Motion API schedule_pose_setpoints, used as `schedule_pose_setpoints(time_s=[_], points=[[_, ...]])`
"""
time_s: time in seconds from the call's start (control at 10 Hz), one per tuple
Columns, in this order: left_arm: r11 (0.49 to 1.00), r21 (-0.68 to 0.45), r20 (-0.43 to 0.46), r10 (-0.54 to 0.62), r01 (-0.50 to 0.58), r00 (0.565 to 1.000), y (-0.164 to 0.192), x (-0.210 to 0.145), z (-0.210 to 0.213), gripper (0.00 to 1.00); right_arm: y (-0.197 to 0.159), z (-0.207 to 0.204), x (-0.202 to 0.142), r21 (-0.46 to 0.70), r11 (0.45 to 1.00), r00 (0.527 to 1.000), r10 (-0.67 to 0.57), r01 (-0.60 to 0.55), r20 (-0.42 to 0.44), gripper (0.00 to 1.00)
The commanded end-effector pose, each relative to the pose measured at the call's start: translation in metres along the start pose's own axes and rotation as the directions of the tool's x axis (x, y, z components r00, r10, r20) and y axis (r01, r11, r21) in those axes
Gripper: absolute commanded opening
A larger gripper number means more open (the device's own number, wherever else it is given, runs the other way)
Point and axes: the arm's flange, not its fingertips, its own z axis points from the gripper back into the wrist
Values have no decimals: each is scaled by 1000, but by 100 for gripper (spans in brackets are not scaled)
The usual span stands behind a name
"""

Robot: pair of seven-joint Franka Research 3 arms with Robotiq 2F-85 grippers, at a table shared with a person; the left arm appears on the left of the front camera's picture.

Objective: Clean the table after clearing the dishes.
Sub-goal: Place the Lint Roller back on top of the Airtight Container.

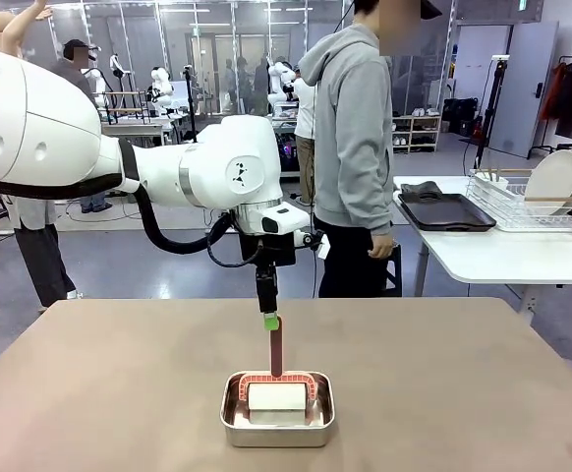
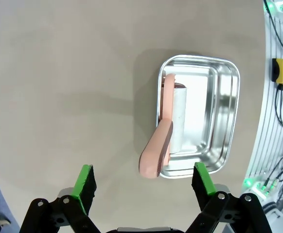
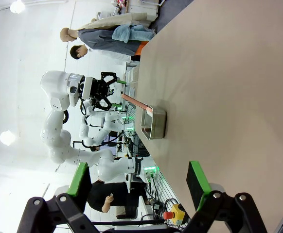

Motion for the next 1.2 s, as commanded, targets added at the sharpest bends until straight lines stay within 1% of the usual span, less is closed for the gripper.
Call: schedule_pose_setpoints(time_s=[0.0,0.4,0.5,0.6,0.7,0.8,0.9,1.0,1.1], points=[[1000,1,0,-6,6,1000,0,0,1,100,5,-1,-1,3,1000,1000,7,-7,-1,100],[1000,0,0,0,0,1000,0,0,0,100,5,-1,-1,3,1000,1000,7,-7,-1,100],[987,18,134,157,-161,979,2,-46,44,100,5,-1,-1,3,1000,1000,7,-7,-1,100],[958,-60,248,286,-280,926,-2,-93,69,100,5,-1,-1,3,1000,1000,7,-7,-1,100],[919,-140,364,395,-370,844,-8,-142,82,100,5,-1,-1,3,1000,1000,7,-7,-1,100],[865,-239,445,501,-441,742,-17,-193,95,100,5,-1,-1,3,1000,1000,7,-7,-1,100],[795,-316,507,603,-518,616,-29,-252,103,100,5,-1,-1,3,1000,1000,7,-7,-1,100],[741,-402,568,663,-538,488,-40,-306,106,100,5,-1,-1,3,1000,1000,7,-7,-1,100],[668,-484,599,724,-565,342,-51,-365,103,100,5,-1,-1,3,1000,1000,7,-7,-1,100]])
